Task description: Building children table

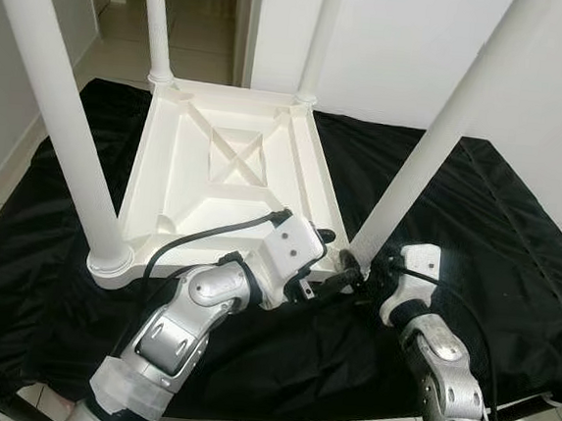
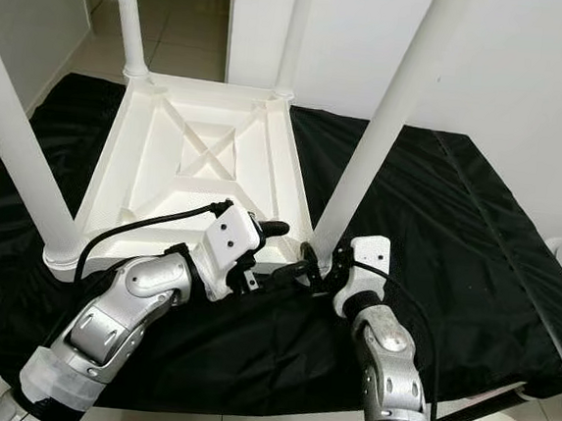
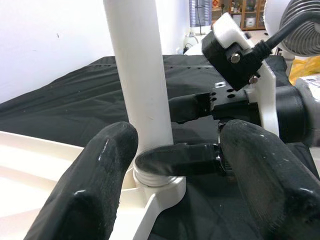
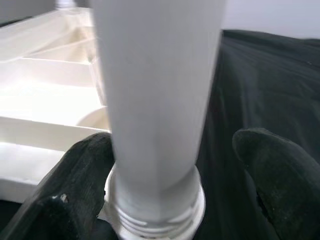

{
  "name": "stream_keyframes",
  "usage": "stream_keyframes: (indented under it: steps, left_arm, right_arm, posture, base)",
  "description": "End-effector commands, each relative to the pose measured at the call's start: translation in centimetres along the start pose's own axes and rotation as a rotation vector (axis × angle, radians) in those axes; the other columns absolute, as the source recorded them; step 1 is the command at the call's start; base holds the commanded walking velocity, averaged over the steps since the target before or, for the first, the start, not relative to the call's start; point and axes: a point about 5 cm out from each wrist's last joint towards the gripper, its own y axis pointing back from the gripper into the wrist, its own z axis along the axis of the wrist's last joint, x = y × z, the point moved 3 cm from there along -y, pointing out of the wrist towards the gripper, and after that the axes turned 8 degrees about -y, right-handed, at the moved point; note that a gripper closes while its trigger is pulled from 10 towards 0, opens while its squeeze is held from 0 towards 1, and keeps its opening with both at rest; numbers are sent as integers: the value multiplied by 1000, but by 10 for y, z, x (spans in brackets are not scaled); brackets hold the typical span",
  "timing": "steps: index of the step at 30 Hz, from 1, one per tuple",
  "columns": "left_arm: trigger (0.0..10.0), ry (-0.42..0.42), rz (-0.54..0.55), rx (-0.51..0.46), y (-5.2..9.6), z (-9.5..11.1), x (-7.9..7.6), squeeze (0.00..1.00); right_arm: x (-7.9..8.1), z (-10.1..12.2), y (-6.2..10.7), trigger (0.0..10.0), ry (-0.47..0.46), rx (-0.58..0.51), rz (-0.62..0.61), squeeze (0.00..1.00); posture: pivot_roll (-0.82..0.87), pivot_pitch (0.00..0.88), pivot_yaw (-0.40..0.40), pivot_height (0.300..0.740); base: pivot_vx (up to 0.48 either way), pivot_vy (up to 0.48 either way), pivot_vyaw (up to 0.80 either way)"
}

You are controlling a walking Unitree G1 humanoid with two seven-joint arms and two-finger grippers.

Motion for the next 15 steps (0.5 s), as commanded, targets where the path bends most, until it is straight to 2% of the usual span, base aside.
stream_keyframes:
  steps: [1, 4, 10, 13, 14, 15]
  left_arm:
    - [10000, -17, 4, -2, -2, 2, 0, 0]
    - [10000, -18, 4, -2, -2, 2, 0, 0]
    - [10000, -25, -1, -3, -4, 1, 0, 0]
    - [10000, -29, 0, -5, -5, 2, 1, 0]
    - [10000, -30, 3, -6, -5, 2, 1, 0]
    - [10000, -30, 3, -6, -5, 2, 1, 0]
  right_arm:
    - [-4, 2, -3, 10000, 15, -3, 35, 0]
    - [-4, 3, -6, 10000, 31, -1, 63, 0]
    - [11, 4, -35, 10000, 79, 47, 280, 0]
    - [14, 1, -40, 10000, 88, 78, 314, 0]
    - [14, -2, -41, 9294, 97, 99, 339, 0]
    - [14, -2, -41, 9294, 97, 99, 339, 0]
  posture:
    - [-19, 0, -84, 740]
    - [-21, 0, -78, 740]
    - [-19, 0, -67, 740]
    - [-16, 0, -69, 740]
    - [-14, 0, -70, 740]
    - [-14, 0, -70, 740]
  base:
    - [0, 0, 0]
    - [0, 0, 0]
    - [0, 0, 0]
    - [0, 0, 0]
    - [0, 0, 0]
    - [0, 0, 0]
